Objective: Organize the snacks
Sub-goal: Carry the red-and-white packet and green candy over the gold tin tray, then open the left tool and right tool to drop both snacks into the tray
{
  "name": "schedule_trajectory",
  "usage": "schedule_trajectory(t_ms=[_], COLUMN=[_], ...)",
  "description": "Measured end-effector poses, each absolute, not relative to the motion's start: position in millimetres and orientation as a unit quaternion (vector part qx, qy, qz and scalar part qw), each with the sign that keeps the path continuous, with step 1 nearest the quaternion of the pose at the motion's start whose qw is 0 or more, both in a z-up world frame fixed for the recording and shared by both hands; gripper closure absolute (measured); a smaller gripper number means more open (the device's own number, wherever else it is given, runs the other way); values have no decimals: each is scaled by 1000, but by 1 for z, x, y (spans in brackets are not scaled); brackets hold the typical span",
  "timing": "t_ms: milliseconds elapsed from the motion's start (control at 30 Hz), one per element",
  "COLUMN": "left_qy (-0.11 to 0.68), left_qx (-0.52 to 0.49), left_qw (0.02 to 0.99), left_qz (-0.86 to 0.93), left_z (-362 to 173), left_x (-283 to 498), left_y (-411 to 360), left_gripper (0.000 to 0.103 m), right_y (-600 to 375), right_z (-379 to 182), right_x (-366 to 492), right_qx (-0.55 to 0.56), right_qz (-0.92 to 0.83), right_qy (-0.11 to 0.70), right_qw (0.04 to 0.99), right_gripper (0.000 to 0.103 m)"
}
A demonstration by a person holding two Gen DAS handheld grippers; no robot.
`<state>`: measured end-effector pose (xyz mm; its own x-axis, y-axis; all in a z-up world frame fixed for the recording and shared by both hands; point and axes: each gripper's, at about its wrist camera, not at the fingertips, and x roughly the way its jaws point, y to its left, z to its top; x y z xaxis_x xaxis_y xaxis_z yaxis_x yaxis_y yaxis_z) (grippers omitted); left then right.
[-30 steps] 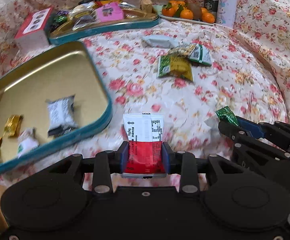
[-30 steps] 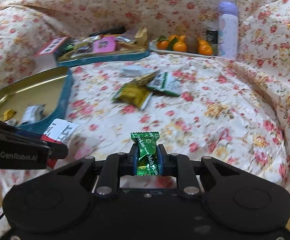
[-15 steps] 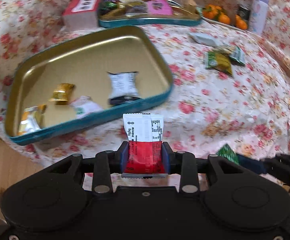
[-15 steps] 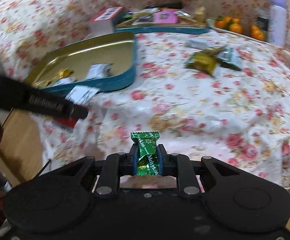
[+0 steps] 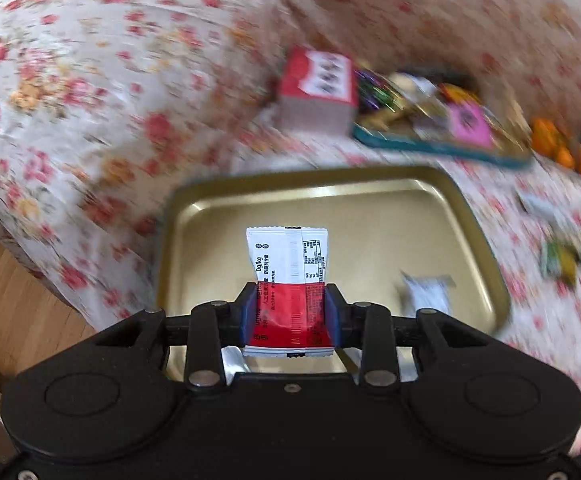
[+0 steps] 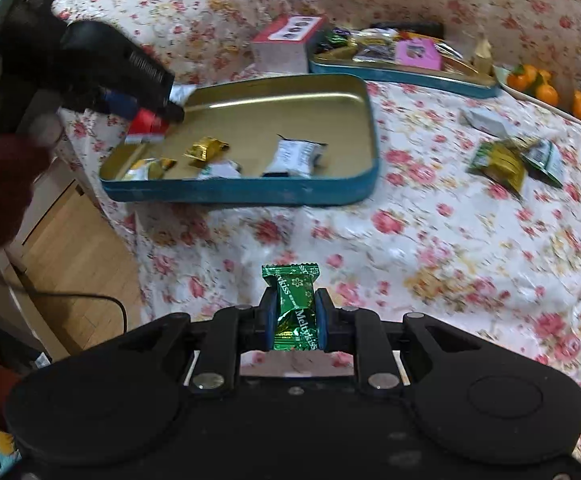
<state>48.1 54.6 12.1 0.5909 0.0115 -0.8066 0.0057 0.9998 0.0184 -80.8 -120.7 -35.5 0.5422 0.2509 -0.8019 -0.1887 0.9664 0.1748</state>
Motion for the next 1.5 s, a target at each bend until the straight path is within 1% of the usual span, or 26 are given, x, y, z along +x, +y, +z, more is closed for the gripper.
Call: schedule_trajectory(t_ms=[167,367,667,867,1000,1067,1500], left_qy=[438,448,450,448,438,433,453], left_qx=[-25,-27,-30,-22,-39,-48,-71], left_qw=[897,892,892,893,898,900,889], left_qz=[53,53,30,28,0,-1,13], left_z=[11,-7,-16,-21,-16,-13,-16], left_x=[74,76,77,77,76,76,81], left_y=[82,96,95,94,99,104,113], left_gripper=[60,60,60,60,58,55,56], right_y=[-107,-96,-74,-54,-45,-44,-45], right_z=[-25,-6,-2,-19,-29,-31,-43], right_x=[-70,-48,24,67,83,86,100], right_qx=[29,37,68,81,75,73,63], right_qz=[138,154,146,121,109,105,87], right_qy=[446,406,373,389,395,397,404], right_qw=[884,900,914,910,909,909,908], right_gripper=[83,82,82,82,82,82,80])
